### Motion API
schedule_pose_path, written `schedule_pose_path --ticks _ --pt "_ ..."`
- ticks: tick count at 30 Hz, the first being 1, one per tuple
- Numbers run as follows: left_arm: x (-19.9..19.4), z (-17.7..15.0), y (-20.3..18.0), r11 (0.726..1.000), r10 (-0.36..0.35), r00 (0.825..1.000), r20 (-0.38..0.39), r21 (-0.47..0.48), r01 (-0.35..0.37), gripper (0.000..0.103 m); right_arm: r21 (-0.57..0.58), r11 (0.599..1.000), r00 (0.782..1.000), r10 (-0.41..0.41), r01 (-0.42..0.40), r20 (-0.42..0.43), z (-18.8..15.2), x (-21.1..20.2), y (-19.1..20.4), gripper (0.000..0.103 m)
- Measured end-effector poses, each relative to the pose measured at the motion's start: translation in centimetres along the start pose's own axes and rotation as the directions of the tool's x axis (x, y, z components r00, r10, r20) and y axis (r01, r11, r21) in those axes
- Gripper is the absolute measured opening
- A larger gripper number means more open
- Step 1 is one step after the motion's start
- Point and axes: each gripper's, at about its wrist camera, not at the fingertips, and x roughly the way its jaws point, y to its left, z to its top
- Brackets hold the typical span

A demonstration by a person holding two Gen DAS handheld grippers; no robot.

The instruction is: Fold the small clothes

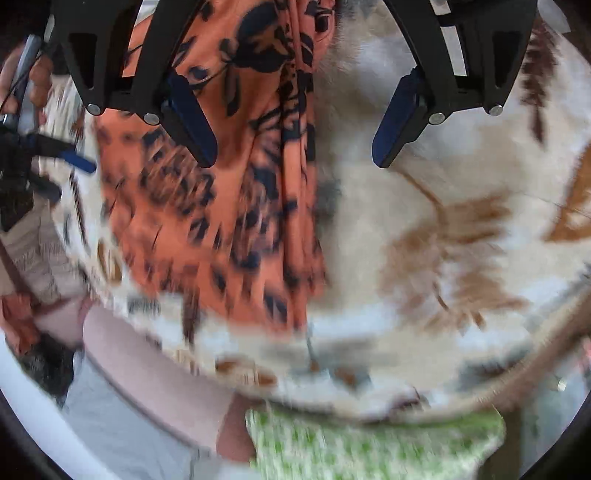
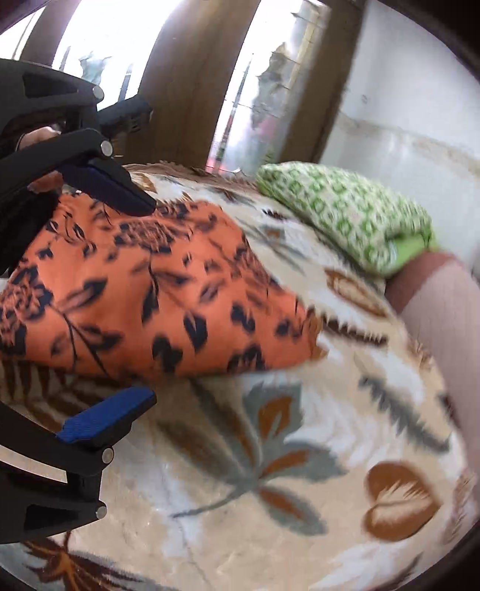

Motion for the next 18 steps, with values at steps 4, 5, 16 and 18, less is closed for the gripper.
schedule_pose_path --ticks 4,5,16,18 --pt "-2.0 -0.5 -0.4 0.998 0.051 0.995 0.082 -0.024 -0.050 0.087 -0.057 0.998 0.999 -0.019 0.022 0.049 -0.3 -0.6 1.2 0.095" --pt "-2.6 -0.6 -0.6 0.998 0.059 0.993 0.102 -0.019 -0.058 0.087 -0.093 0.995 0.998 -0.016 0.021 0.057 -0.2 -0.7 2.1 0.095" --pt "-2.2 -4.8 -6.7 0.972 0.111 0.990 0.082 0.201 -0.125 0.087 0.142 0.980 0.990 0.139 -0.137 -0.005 7.0 5.8 -3.4 0.093" --pt "-0.4 -5.5 -5.9 0.974 0.128 0.991 0.029 0.184 -0.131 0.088 0.136 0.976 0.984 0.177 -0.173 -0.018 7.3 6.7 -3.0 0.078"
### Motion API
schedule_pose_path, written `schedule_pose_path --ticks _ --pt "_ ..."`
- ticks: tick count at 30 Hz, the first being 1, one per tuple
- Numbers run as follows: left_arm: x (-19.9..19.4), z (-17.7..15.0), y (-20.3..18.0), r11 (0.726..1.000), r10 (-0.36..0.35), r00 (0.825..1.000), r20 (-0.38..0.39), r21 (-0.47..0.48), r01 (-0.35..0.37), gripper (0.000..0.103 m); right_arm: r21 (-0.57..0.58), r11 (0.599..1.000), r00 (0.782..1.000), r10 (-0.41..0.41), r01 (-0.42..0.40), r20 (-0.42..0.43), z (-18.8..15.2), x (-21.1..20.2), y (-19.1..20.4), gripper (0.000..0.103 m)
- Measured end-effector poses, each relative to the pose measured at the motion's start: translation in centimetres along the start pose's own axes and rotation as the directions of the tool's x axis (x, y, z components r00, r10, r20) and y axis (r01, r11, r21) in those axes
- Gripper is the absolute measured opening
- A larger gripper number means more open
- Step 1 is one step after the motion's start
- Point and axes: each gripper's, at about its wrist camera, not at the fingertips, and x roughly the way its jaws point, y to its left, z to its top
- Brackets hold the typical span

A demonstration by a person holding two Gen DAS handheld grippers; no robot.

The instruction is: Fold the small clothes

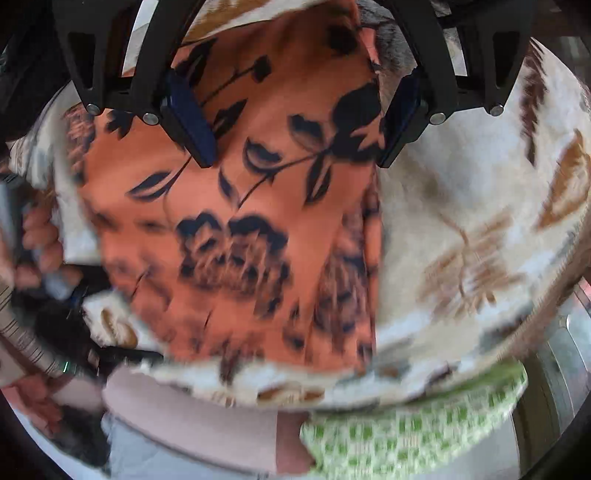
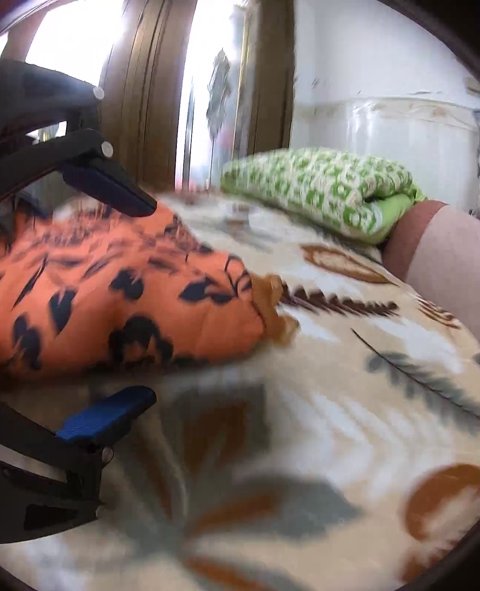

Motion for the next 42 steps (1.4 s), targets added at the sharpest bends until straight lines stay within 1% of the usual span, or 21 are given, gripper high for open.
schedule_pose_path --ticks 1,2,3,5,6,7,8,9,10,11,12,14,15,17,19,24,26,28,31,38,42 --pt "0.3 -0.3 0.8 0.998 -0.030 1.000 -0.006 -0.053 0.029 0.089 0.004 1.000 1.000 0.002 -0.002 -0.001 0.0 0.1 0.2 0.058" --pt "0.4 -0.6 1.2 0.996 -0.045 0.999 0.004 -0.073 0.045 0.089 -0.007 1.000 1.000 0.001 -0.001 0.011 -0.2 -0.1 0.8 0.045" --pt "0.4 -0.8 1.2 0.997 -0.046 0.999 0.009 -0.067 0.047 0.089 -0.045 0.999 0.999 -0.024 0.026 0.028 -0.4 -0.4 1.6 0.036" --pt "0.5 -0.9 0.7 0.999 -0.025 1.000 0.013 -0.046 0.026 0.090 -0.137 0.976 0.984 -0.160 0.169 0.075 -1.1 -0.3 2.6 0.036" --pt "0.5 -0.9 0.5 0.999 -0.019 1.000 0.010 -0.041 0.019 0.090 -0.170 0.947 0.962 -0.269 0.274 0.053 -1.2 1.2 2.3 0.035" --pt "0.5 -0.9 0.4 0.999 -0.015 1.000 0.003 -0.039 0.015 0.090 -0.180 0.933 0.950 -0.311 0.313 0.037 -1.3 1.9 1.8 0.036" --pt "0.5 -0.8 0.4 0.999 -0.017 1.000 -0.003 -0.042 0.017 0.090 -0.174 0.933 0.949 -0.310 0.315 0.055 -1.4 1.6 1.9 0.038" --pt "0.5 -0.8 0.5 0.999 -0.020 1.000 -0.005 -0.048 0.020 0.090 -0.187 0.915 0.934 -0.345 0.357 0.096 -1.7 0.8 3.0 0.049" --pt "0.6 -0.6 0.5 0.999 -0.020 1.000 -0.005 -0.048 0.019 0.090 -0.209 0.894 0.917 -0.378 0.397 0.126 -2.1 0.4 3.9 0.067" --pt "0.6 -0.6 0.4 0.999 -0.016 1.000 -0.004 -0.044 0.016 0.090 -0.249 0.867 0.901 -0.403 0.432 0.161 -2.8 -0.2 5.1 0.074" --pt "0.7 -0.3 0.4 0.999 -0.014 1.000 -0.004 -0.046 0.014 0.090 -0.313 0.837 0.893 -0.402 0.448 0.201 -4.0 -1.1 6.7 0.077" --pt "0.9 0.1 0.5 0.998 -0.012 1.000 -0.007 -0.057 0.011 0.090 -0.378 0.782 0.868 -0.429 0.495 0.249 -5.6 -2.1 8.6 0.077" --pt "0.8 0.2 0.4 0.998 -0.008 1.000 -0.008 -0.061 0.007 0.090 -0.413 0.744 0.851 -0.448 0.525 0.275 -6.9 -2.8 9.6 0.077" --pt "0.2 0.3 0.2 0.998 0.003 1.000 0.008 -0.069 -0.003 0.090 -0.448 0.707 0.837 -0.456 0.547 0.303 -8.6 -3.6 10.7 0.077" --pt "-0.7 0.4 -0.1 0.998 0.017 0.999 0.034 -0.067 -0.014 0.090 -0.485 0.640 0.803 -0.481 0.596 0.351 -10.5 -4.5 11.8 0.077" --pt "-3.1 0.4 -0.3 0.997 0.018 0.994 0.104 -0.081 -0.010 0.090 -0.509 0.571 0.765 -0.493 0.644 0.416 -13.0 -6.4 12.8 0.077" --pt "-3.6 0.3 0.0 0.996 0.018 0.993 0.114 -0.088 -0.008 0.090 -0.514 0.558 0.758 -0.491 0.652 0.429 -13.5 -6.6 13.2 0.077" --pt "-4.2 0.2 0.2 0.996 0.018 0.992 0.124 -0.095 -0.006 0.090 -0.514 0.533 0.741 -0.495 0.672 0.454 -14.1 -7.1 13.6 0.077" --pt "-4.7 0.2 0.4 0.995 0.021 0.990 0.138 -0.101 -0.007 0.090 -0.509 0.521 0.728 -0.496 0.686 0.473 -14.5 -7.6 14.0 0.077" --pt "-5.5 0.0 1.0 0.993 0.021 0.987 0.160 -0.114 -0.003 0.090 -0.505 0.508 0.716 -0.504 0.698 0.483 -15.0 -7.8 14.3 0.077" --pt "-5.5 0.4 1.6 0.992 0.029 0.986 0.165 -0.127 -0.008 0.090 -0.505 0.506 0.715 -0.505 0.699 0.484 -15.1 -7.6 14.4 0.077"
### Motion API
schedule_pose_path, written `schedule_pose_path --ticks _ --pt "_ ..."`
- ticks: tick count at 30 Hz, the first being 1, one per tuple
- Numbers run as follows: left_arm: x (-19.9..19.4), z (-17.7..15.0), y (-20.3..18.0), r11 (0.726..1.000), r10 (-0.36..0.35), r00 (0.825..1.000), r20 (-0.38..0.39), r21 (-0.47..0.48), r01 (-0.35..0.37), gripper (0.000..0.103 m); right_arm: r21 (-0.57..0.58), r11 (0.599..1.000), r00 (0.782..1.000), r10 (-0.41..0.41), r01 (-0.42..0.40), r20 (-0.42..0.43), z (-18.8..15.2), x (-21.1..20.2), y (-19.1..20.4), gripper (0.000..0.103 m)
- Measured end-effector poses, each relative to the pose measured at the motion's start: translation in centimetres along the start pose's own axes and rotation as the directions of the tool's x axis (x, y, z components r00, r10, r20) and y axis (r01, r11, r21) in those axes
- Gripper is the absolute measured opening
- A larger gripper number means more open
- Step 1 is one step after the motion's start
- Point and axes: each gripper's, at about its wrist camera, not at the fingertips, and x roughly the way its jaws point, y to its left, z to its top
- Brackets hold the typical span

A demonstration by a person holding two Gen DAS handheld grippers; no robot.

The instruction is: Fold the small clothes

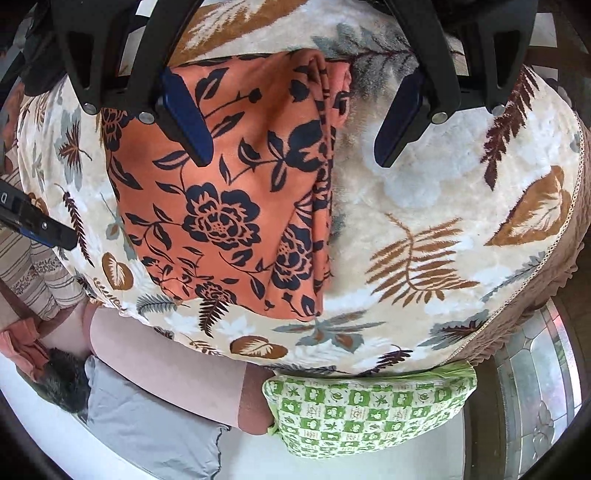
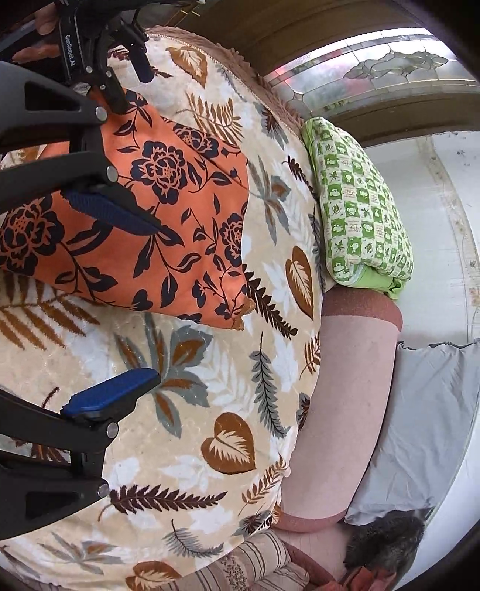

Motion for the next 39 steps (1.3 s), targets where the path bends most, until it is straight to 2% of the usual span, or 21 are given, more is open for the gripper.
schedule_pose_path --ticks 17,29,35,39 --pt "1.2 0.1 1.0 1.000 0.005 1.000 -0.020 -0.019 -0.006 0.090 -0.015 1.000 1.000 -0.027 0.027 -0.013 0.1 1.1 0.7 0.077" --pt "1.4 0.1 1.0 1.000 0.005 1.000 -0.021 -0.018 -0.005 0.090 -0.049 0.992 0.994 -0.112 0.112 0.003 0.1 0.9 1.1 0.077" --pt "1.3 0.1 1.1 1.000 0.006 1.000 -0.019 -0.020 -0.007 0.090 -0.060 0.990 0.991 -0.130 0.130 0.011 0.2 0.8 1.1 0.077" --pt "1.3 0.1 1.2 1.000 0.006 1.000 -0.021 -0.022 -0.007 0.090 -0.077 0.981 0.984 -0.174 0.176 0.029 0.3 0.4 1.4 0.077"
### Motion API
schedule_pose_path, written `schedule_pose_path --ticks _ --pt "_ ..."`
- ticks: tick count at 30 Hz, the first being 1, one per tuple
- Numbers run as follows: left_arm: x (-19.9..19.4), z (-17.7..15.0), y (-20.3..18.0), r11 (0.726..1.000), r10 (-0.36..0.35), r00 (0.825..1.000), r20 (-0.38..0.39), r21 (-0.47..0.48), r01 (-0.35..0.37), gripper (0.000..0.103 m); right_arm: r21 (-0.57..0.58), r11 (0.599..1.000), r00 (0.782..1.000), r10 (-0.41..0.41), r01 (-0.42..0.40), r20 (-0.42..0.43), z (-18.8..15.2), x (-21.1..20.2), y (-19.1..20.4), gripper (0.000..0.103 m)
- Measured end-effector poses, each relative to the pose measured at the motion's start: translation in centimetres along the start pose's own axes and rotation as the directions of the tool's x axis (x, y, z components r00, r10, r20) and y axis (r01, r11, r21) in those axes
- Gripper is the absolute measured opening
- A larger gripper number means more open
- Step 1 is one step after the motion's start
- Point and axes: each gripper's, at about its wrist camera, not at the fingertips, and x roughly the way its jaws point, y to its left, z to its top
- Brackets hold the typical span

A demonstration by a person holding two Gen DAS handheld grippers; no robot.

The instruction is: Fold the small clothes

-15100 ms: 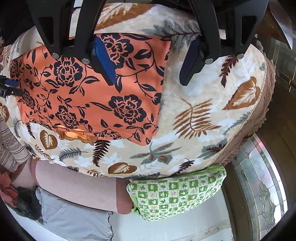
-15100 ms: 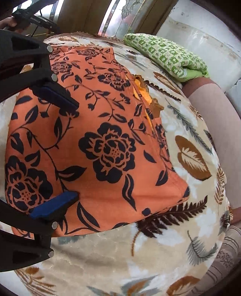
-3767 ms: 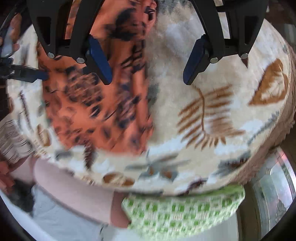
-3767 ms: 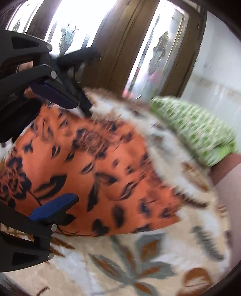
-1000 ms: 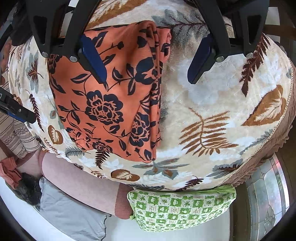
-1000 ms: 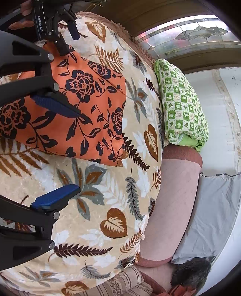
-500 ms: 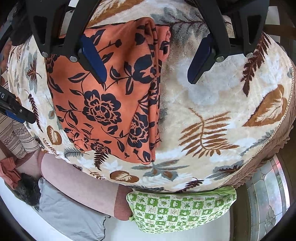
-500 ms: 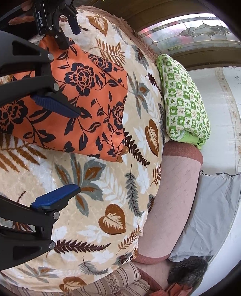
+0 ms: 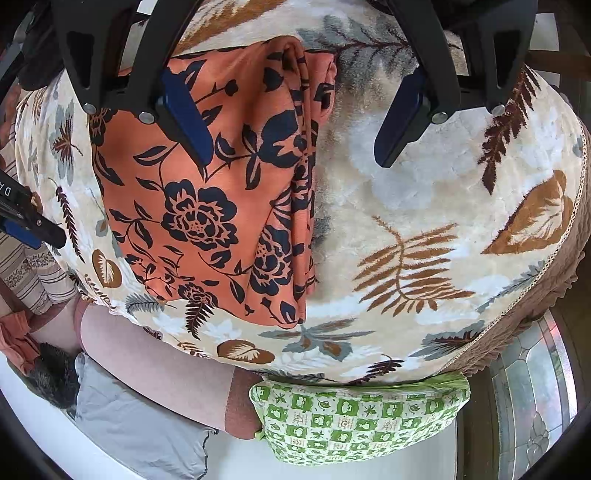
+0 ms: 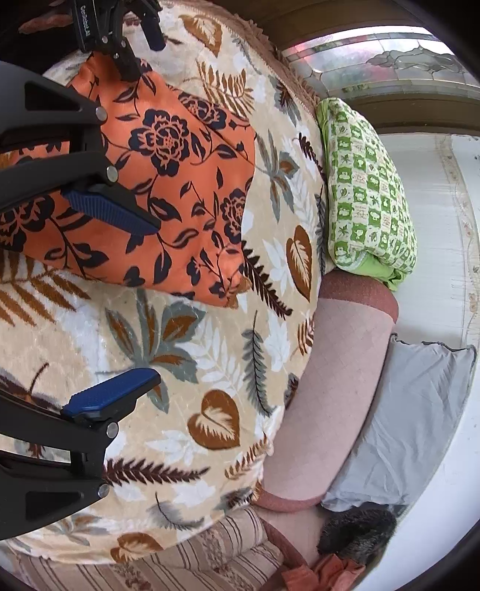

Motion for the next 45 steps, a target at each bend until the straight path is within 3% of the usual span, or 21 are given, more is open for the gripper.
schedule_pose_path --ticks 11,19,21,23,26,28,31,32,35,38,40,45 --pt "-0.2 0.0 0.1 1.000 0.001 1.000 0.005 0.002 -0.001 0.090 -0.060 0.992 0.992 -0.107 0.111 0.074 0.4 -1.3 0.6 0.077" --pt "-0.5 0.0 0.1 1.000 0.001 1.000 0.012 0.006 -0.001 0.090 -0.081 0.989 0.988 -0.115 0.123 0.099 0.4 -2.4 1.0 0.077" --pt "-0.7 0.1 0.0 1.000 0.002 1.000 0.015 0.006 -0.002 0.090 -0.086 0.992 0.994 -0.084 0.090 0.071 0.4 -2.4 1.2 0.077" --pt "-1.0 0.2 0.0 1.000 0.000 1.000 0.020 0.006 0.000 0.090 -0.074 0.997 1.000 0.011 -0.011 0.010 0.3 -2.2 1.1 0.077" --pt "-1.2 0.3 0.0 1.000 -0.001 1.000 0.026 0.008 0.001 0.090 -0.059 0.991 0.991 0.121 -0.124 -0.060 0.2 -1.7 1.2 0.078" --pt "-1.3 0.3 0.0 1.000 -0.001 1.000 0.026 0.009 0.001 0.090 -0.006 0.973 0.967 0.229 -0.231 -0.109 0.0 -1.1 1.0 0.078" --pt "-1.4 0.3 0.0 1.000 0.000 1.000 0.028 0.010 0.000 0.090 0.123 0.924 0.911 0.378 -0.361 -0.167 -0.7 0.3 0.4 0.078" --pt "-1.5 0.4 0.0 1.000 0.001 1.000 0.031 0.010 -0.001 0.090 0.149 0.913 0.898 0.403 -0.381 -0.177 -1.0 0.7 0.3 0.078" --pt "-1.7 0.6 -0.2 1.000 0.007 0.999 0.031 0.012 -0.008 0.090 0.270 0.845 0.826 0.521 -0.462 -0.215 -2.2 2.6 -0.6 0.078" --pt "-2.7 1.1 -0.9 0.999 0.030 0.998 0.060 0.026 -0.032 0.090 0.387 0.782 0.780 0.591 -0.489 -0.207 -3.6 3.8 -1.8 0.078" --pt "-3.3 1.4 -1.6 0.996 0.071 0.994 0.080 0.044 -0.074 0.090 0.414 0.758 0.766 0.614 -0.505 -0.191 -3.9 3.9 -2.2 0.078" --pt "-4.5 2.5 -2.9 0.974 0.202 0.972 0.123 0.083 -0.213 0.090 0.394 0.759 0.771 0.615 -0.519 -0.168 -3.4 3.3 -2.0 0.078"
